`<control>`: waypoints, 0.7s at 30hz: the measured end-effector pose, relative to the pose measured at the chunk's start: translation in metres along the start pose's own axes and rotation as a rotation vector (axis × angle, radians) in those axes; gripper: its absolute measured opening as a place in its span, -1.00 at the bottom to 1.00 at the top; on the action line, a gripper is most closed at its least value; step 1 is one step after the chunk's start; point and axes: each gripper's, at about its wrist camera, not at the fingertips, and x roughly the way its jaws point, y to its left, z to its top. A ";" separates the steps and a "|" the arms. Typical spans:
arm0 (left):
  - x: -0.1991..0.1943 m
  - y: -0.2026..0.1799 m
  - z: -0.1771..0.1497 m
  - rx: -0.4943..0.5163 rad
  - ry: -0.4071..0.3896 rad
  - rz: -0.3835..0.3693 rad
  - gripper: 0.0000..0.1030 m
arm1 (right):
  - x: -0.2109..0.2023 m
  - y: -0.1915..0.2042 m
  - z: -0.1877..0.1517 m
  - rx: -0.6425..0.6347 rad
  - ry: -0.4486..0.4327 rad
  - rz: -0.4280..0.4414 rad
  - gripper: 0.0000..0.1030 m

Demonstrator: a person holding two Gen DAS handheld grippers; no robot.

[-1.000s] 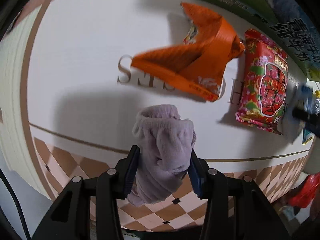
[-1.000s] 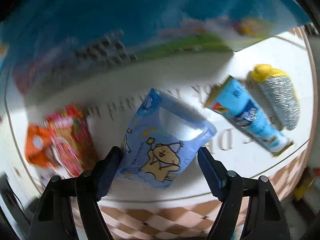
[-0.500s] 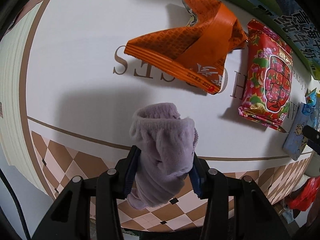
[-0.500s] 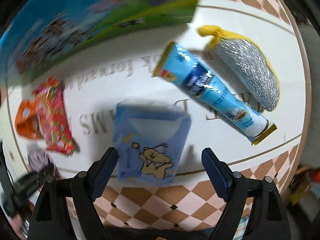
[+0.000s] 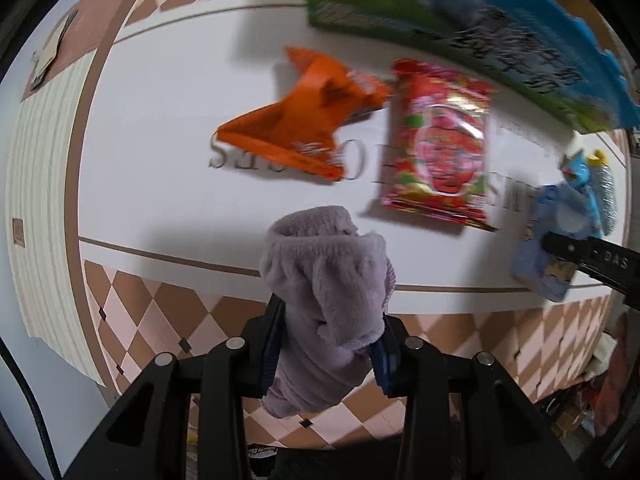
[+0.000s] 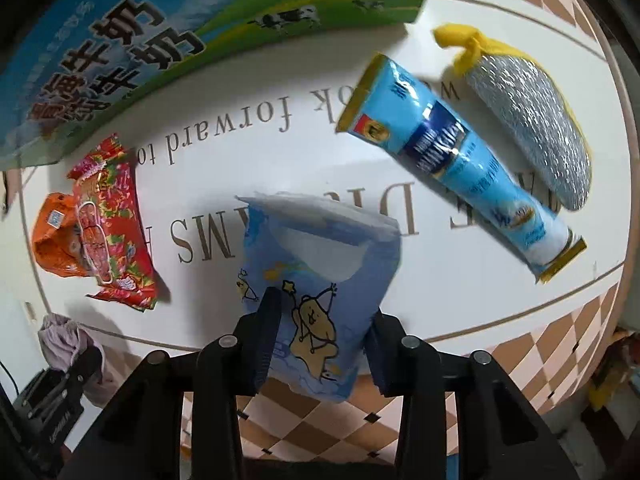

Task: Organize soft objects
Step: 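Grasp the lilac cloth with the left tool while the right grasps the blue tissue pack, then carry the cloth and tissue pack into the box and release both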

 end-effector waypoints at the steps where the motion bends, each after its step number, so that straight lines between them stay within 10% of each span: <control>1: -0.002 -0.002 -0.001 0.005 -0.002 -0.002 -0.33 | 0.000 -0.004 -0.003 0.016 -0.001 0.020 -0.05; 4: -0.001 -0.013 -0.001 0.021 -0.001 0.002 -0.33 | 0.002 -0.032 -0.003 0.063 0.024 0.080 0.70; 12: -0.001 -0.032 0.018 0.036 0.006 0.013 -0.33 | 0.020 -0.047 0.005 0.097 0.061 0.061 0.73; 15: -0.008 -0.022 0.038 0.041 0.003 0.009 -0.33 | 0.014 -0.038 0.003 0.028 0.011 -0.027 0.43; 17: -0.024 -0.020 0.038 0.048 -0.006 -0.003 -0.33 | 0.008 -0.036 -0.003 -0.008 0.005 -0.033 -0.22; 21: -0.059 -0.026 0.036 0.071 -0.035 -0.050 -0.33 | -0.013 -0.039 -0.015 -0.032 0.011 0.023 -0.47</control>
